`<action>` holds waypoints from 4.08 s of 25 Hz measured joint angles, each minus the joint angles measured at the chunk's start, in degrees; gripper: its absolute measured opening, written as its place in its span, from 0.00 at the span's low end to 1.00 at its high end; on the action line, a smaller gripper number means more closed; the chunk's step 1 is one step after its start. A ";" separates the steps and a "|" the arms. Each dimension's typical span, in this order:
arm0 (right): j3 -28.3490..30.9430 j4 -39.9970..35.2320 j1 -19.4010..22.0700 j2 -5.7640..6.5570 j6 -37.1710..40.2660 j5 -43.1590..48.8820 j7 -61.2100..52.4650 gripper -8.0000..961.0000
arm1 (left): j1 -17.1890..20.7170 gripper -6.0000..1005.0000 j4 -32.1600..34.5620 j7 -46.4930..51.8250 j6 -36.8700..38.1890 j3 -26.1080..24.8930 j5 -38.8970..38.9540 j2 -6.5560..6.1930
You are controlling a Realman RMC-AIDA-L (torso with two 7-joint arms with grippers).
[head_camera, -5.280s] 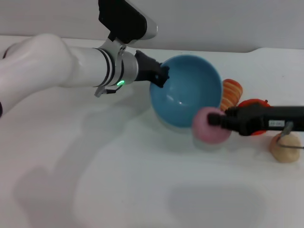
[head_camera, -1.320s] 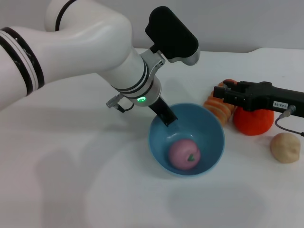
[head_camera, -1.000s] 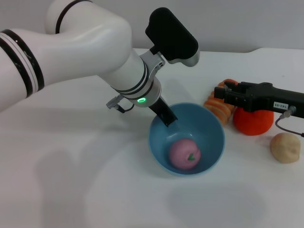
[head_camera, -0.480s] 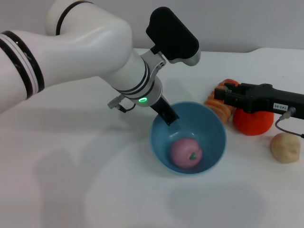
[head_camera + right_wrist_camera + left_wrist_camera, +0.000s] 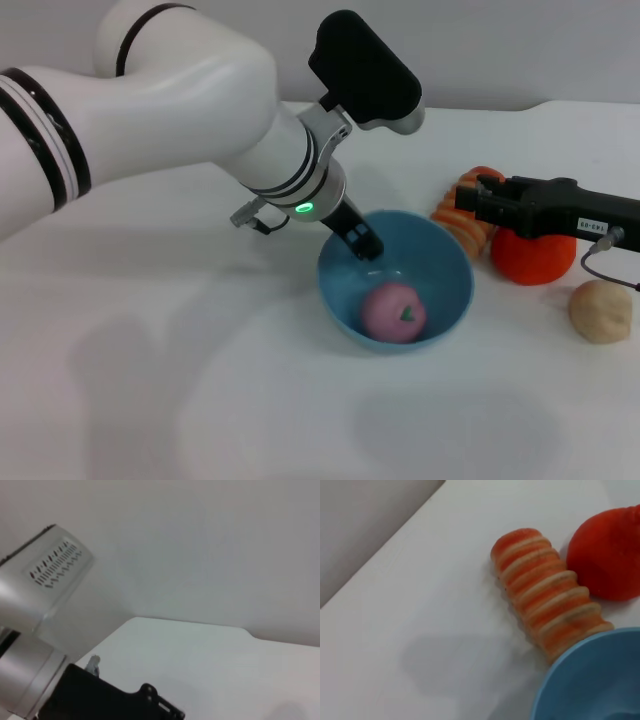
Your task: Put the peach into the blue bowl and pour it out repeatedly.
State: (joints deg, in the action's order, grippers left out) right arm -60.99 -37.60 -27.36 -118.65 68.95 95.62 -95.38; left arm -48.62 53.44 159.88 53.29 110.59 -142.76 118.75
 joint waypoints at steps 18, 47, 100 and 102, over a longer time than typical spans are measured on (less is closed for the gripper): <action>-0.77 9.36 -3.67 0.11 0.55 0.53 -0.47 0.58 | 2.26 0.68 5.67 1.42 -3.65 -4.72 -5.83 -0.36; 21.24 25.67 7.07 -0.28 1.07 -30.75 51.96 0.61 | 27.15 0.68 -3.44 1.66 -74.04 14.36 11.28 -0.23; 30.03 45.98 3.60 -0.89 -6.85 -51.23 71.79 0.81 | 25.19 0.81 -22.01 5.11 -101.39 35.77 25.57 0.19; 29.93 45.98 3.42 -0.86 -6.95 -51.23 71.80 0.81 | 24.79 0.81 -22.03 5.10 -100.57 35.60 25.61 0.20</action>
State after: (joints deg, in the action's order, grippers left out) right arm -31.07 8.38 -23.94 -119.51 62.00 44.38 -23.59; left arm -23.83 31.40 164.99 -47.27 146.19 -117.15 118.95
